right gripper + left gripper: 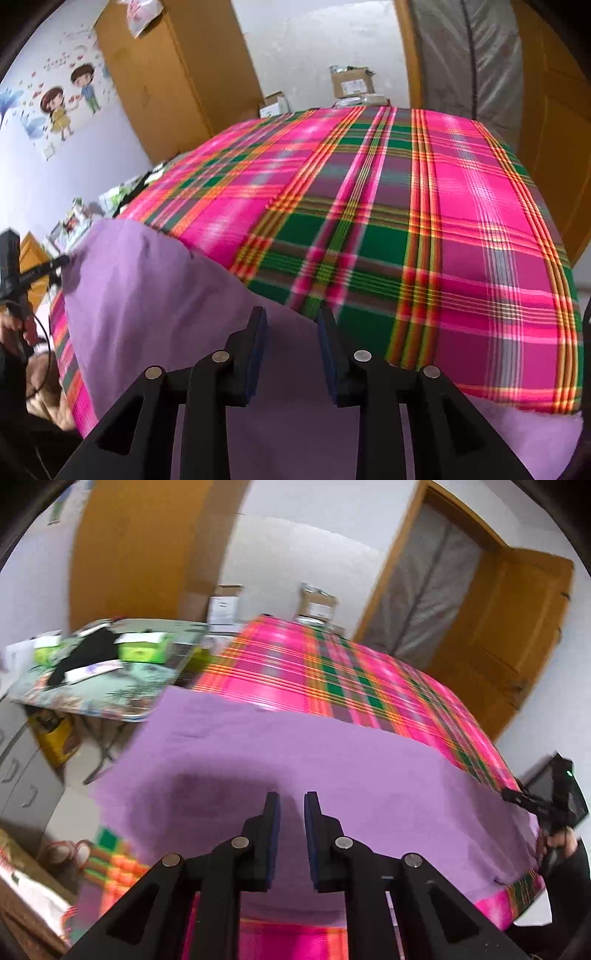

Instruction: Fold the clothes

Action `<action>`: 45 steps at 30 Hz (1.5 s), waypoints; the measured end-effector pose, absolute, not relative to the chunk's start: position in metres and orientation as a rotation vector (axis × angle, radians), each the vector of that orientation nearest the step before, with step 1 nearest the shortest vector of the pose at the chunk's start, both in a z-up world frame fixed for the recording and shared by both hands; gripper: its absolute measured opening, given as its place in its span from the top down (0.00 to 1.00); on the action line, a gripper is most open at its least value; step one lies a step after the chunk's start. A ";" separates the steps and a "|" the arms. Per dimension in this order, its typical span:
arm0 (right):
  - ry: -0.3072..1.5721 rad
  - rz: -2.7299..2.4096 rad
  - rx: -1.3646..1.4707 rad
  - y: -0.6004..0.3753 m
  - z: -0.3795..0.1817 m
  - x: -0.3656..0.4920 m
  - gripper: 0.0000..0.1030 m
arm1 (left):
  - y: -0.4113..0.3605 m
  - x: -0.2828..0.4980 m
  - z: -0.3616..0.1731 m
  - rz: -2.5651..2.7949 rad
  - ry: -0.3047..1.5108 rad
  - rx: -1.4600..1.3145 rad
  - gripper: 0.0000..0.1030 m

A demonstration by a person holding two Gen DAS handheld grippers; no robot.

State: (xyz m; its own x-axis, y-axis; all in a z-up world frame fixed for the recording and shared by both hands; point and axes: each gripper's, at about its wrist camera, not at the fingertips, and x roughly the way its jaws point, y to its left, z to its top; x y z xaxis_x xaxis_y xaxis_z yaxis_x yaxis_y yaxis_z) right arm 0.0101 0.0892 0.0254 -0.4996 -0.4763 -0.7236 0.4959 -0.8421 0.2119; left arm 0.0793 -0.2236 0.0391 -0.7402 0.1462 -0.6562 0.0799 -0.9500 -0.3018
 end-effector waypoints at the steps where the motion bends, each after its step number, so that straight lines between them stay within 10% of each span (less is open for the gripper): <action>1: 0.046 -2.305 1.118 0.092 0.024 0.010 0.71 | -0.214 0.077 0.039 2.832 -0.469 -1.118 0.87; 8: 0.089 -2.359 1.141 0.102 0.015 0.002 0.89 | -0.159 0.073 0.033 2.709 -0.343 -1.124 0.87; 23: 0.274 -2.020 0.928 -0.001 0.031 0.105 0.85 | -0.121 0.092 0.013 2.615 -0.272 -1.196 0.87; 45: 0.450 -1.899 0.855 -0.037 0.018 0.133 0.69 | -0.289 0.144 0.025 3.070 -0.877 -1.097 0.74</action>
